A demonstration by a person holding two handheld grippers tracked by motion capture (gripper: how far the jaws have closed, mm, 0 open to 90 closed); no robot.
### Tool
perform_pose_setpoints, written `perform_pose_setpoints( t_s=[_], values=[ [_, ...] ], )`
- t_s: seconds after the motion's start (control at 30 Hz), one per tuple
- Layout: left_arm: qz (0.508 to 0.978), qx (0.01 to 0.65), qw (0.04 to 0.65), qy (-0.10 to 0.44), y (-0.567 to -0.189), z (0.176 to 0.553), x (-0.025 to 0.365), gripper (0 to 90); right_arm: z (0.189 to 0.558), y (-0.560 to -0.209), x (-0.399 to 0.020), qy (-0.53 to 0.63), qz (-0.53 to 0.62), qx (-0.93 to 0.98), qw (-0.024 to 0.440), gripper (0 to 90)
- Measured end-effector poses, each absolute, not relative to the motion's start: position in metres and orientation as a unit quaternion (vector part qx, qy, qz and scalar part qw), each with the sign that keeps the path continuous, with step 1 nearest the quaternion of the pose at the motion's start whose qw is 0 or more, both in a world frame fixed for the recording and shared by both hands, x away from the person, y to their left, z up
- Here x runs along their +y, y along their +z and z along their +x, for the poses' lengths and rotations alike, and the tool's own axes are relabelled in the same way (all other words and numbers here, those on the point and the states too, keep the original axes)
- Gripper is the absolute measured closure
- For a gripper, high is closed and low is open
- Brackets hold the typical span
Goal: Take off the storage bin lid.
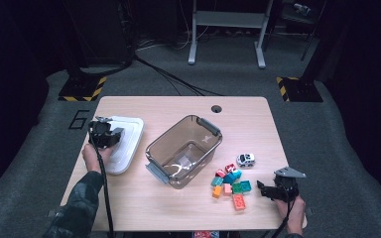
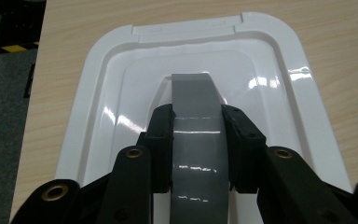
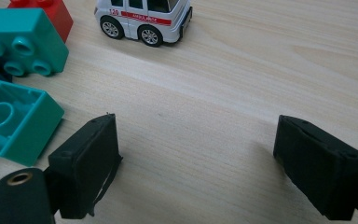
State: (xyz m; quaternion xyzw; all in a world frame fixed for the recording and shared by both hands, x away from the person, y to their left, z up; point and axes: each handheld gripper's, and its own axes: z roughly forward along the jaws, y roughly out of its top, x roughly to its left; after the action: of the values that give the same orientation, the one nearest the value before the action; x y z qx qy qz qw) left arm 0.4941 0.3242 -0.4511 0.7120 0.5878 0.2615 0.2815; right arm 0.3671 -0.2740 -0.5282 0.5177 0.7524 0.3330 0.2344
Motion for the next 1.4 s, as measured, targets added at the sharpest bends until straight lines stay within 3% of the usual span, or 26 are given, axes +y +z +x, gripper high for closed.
perform_pose_setpoints(
  t_s=[0.9, 1.1, 1.4],
  values=[
    [0.693, 0.634, 0.261, 0.222, -0.484, 0.506, 0.338, 64.9, 0.367, -0.528, -0.274, 0.332, 0.517, 0.754, 0.233, 13.3],
    [0.695, 0.633, 0.265, 0.217, -0.479, 0.503, 0.341, 41.7, 0.367, -0.528, -0.274, 0.332, 0.517, 0.754, 0.232, 13.3],
    [0.707, 0.599, 0.298, 0.231, -0.455, 0.481, 0.338, 17.2, 0.367, -0.528, -0.275, 0.333, 0.518, 0.753, 0.232, 13.3]
  ],
)
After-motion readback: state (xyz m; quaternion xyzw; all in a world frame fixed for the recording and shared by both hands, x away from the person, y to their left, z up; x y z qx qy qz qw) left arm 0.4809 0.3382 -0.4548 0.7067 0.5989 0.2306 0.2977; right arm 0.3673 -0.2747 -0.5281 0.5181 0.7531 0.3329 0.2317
